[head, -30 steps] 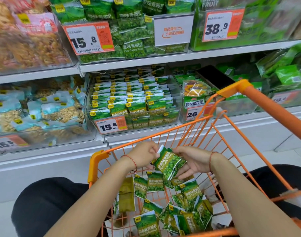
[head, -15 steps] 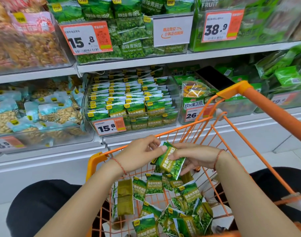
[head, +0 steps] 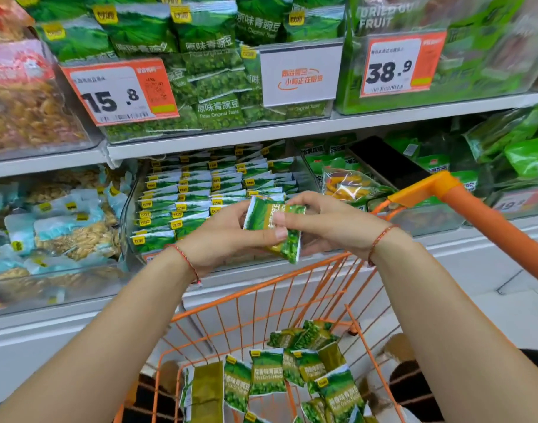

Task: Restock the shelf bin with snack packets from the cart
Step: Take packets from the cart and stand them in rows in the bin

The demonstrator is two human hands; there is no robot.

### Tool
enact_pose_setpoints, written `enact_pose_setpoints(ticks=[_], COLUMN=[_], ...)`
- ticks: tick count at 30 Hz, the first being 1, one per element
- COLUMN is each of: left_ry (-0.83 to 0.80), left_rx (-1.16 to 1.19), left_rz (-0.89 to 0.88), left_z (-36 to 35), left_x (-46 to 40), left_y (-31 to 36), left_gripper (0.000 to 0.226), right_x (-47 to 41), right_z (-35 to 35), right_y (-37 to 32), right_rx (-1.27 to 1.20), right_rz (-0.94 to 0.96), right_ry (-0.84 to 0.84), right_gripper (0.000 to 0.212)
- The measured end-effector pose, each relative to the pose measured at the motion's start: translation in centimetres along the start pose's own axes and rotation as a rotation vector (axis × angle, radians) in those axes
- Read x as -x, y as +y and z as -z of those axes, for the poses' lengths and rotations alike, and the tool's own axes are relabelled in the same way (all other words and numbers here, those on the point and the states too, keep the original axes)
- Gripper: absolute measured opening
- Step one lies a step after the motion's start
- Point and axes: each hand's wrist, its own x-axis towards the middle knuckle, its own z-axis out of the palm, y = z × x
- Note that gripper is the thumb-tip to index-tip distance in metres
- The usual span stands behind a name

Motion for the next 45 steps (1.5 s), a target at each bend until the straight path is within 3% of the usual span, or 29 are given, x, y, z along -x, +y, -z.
enact_pose_setpoints(ticks=[2, 5, 7, 11, 14, 18, 21, 26, 28, 35, 41, 45], left_ry=[0.073, 0.231, 0.307, 0.377, 0.423, 0.426, 0.392, 0.206, 0.181, 0.19, 0.165, 0.183], left_rx=[-0.002, -0.148, -0.263, -0.554, -0.759, -0.993, -1.124, -1.357, -1.433, -1.577, -1.426, -1.329], left_rz=[0.007, -0.02, -0.046, -0.15, -0.197, -0.108, -0.011, 0.022, 0.057, 0.081, 0.119, 0.158], left_z=[0.3, 1.4, 1.9, 2.0, 2.0, 2.5, 2.7, 2.3, 2.2, 2.7, 3.6, 4.1], left_x=[-2.0, -5.0, -6.8, -10.2, -13.1, -16.2, -17.9, -19.8, -20.4, -22.1, -23.1, -24.0], left_y=[0.2, 0.5, 0.7, 1.0, 1.0, 0.6, 0.5, 0.8, 0.4, 0.0, 0.3, 0.1], left_gripper=[0.031, 0.024, 0.029, 0.047, 0.065, 0.081, 0.08, 0.054, 0.063, 0.059, 0.056, 0.075], right_x=[-1.5, -4.6, -6.8, -10.2, -11.1, -11.5, -11.6, -12.3, -12.5, -12.8, -12.9, -13.0], right_z=[0.9, 2.9, 3.6, 2.7, 2.1, 2.1, 2.0, 1.9, 1.8, 1.8, 1.8, 1.8], right_y=[-0.6, -0.2, 0.7, 2.9, 3.9, 4.7, 5.0, 5.6, 5.7, 5.7, 5.9, 6.0], right_rx=[0.101, 0.372, 0.624, 0.973, 0.959, 0.937, 0.946, 0.925, 0.92, 0.99, 1.001, 1.016], right_rz=[0.031, 0.144, 0.132, 0.09, 0.133, 0.093, 0.11, 0.148, 0.155, 0.191, 0.2, 0.208], right_ry=[0.144, 0.625, 0.788, 0.813, 0.871, 0.882, 0.919, 0.98, 0.988, 1.009, 1.034, 1.048], right_gripper=[0.05, 0.036, 0.029, 0.038, 0.038, 0.047, 0.052, 0.052, 0.051, 0.049, 0.047, 0.051])
